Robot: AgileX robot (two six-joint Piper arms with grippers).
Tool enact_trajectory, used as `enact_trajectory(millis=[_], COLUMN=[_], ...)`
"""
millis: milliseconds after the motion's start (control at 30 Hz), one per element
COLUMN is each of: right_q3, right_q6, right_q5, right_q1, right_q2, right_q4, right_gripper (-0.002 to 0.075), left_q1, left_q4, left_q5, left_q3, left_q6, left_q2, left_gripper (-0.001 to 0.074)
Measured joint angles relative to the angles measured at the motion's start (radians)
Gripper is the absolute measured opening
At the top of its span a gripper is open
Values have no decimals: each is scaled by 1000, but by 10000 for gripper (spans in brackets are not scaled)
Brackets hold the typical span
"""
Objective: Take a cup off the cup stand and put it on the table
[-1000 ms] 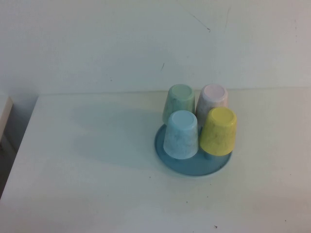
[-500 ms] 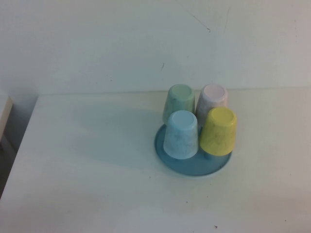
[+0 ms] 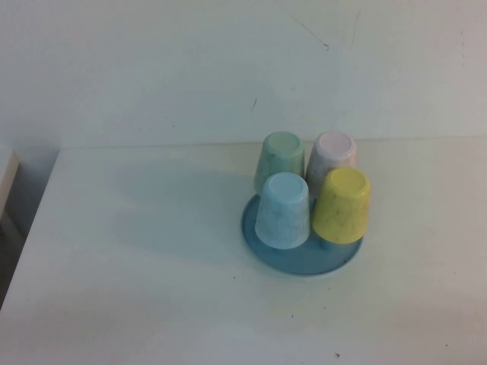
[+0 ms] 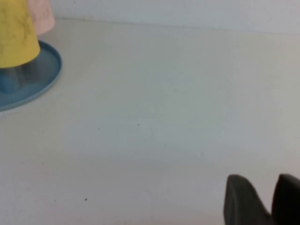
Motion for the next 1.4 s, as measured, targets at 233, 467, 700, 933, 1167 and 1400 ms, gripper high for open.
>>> enact_trajectory(millis=[233,467,700,933,1167,1400], right_q3=[0,0,0,0,0,0], right_q6=[2,2,2,2,2,2], right_q5=[0,0,0,0,0,0], right_q1=[0,0,0,0,0,0], right_q2=[0,0,0,0,0,0], right_q4=[0,0,0,0,0,0], right_gripper=[154,154,154,154,154,154], left_q1=[0,0,-101,-417,-592,-601], left_q4=[326,423,401,662,841,805], left_q5=[457,996,993,968,1033,1101], left_q3=[-432,-839,-1065,-1238,-1489,-1737], left_q6=[251,483,570,447,275,248], left_q2=[263,688,1047,1348,1553,1751], left_gripper=[-3,-3,-3,-3,26,340])
